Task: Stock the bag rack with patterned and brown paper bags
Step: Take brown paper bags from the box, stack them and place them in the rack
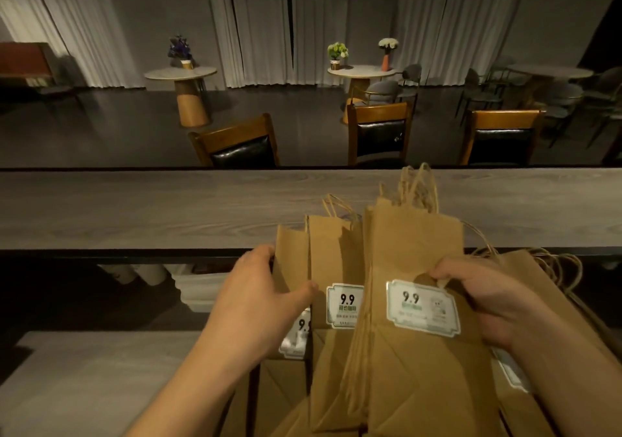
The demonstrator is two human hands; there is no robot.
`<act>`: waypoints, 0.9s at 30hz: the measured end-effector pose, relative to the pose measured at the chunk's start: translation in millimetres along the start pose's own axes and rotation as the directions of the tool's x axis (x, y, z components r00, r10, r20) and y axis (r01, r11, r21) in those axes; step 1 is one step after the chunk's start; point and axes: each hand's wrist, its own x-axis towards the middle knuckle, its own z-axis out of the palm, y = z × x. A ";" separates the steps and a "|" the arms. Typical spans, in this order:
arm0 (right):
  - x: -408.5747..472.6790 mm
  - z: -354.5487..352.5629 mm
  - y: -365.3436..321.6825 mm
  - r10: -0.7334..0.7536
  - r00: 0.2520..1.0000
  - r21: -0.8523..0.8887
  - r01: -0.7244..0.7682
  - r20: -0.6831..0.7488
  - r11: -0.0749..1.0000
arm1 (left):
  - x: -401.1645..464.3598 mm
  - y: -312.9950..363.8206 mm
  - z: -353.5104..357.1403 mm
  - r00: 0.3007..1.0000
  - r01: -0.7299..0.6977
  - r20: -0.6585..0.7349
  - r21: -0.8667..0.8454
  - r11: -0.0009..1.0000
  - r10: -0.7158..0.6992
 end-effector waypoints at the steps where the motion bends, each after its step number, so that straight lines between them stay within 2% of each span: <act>1: 0.7 3.9 2.4 0.010 1.000 -0.035 -0.010 -0.007 0.999 | 1.7 2.5 0.8 1.000 -0.005 -0.001 -0.001 1.000 0.005; 7: 3.4 25.4 15.3 0.052 0.996 -0.086 -0.046 0.073 0.995 | 1.9 7.7 10.4 0.991 0.083 0.109 -0.072 0.994 -0.075; 12: 1.5 39.2 22.0 0.005 0.996 -0.073 0.001 0.088 0.997 | -1.4 8.0 13.4 0.980 0.148 0.179 -0.352 0.924 -0.089; 14: 0.5 45.5 25.7 -0.024 0.995 -0.057 0.030 0.101 0.998 | -5.2 11.2 11.8 0.969 0.190 0.236 -0.509 0.839 -0.077; 16: -4.2 53.6 27.4 -0.048 0.992 -0.050 0.055 0.120 0.997 | -10.8 13.6 12.5 0.953 0.217 0.302 -0.582 0.783 -0.040; 19: -12.4 61.9 24.1 -0.136 0.985 -0.178 0.153 0.101 0.972 | -15.7 10.5 15.0 0.965 0.185 0.259 -0.605 0.774 -0.029; 23: -29.9 70.1 11.8 -0.210 0.957 -0.288 0.263 0.201 0.921 | -18.8 4.6 9.2 0.954 0.252 0.298 -0.729 0.637 -0.035; 25: -35.5 72.0 8.4 -0.272 0.944 -0.279 0.316 0.184 0.907 | -20.7 1.2 8.0 0.970 0.215 0.240 -0.781 0.586 -0.037; 27: -44.3 79.0 3.2 -0.276 0.933 -0.259 0.332 0.231 0.907 | -22.0 -1.0 7.0 0.982 0.185 0.176 -0.839 0.511 -0.067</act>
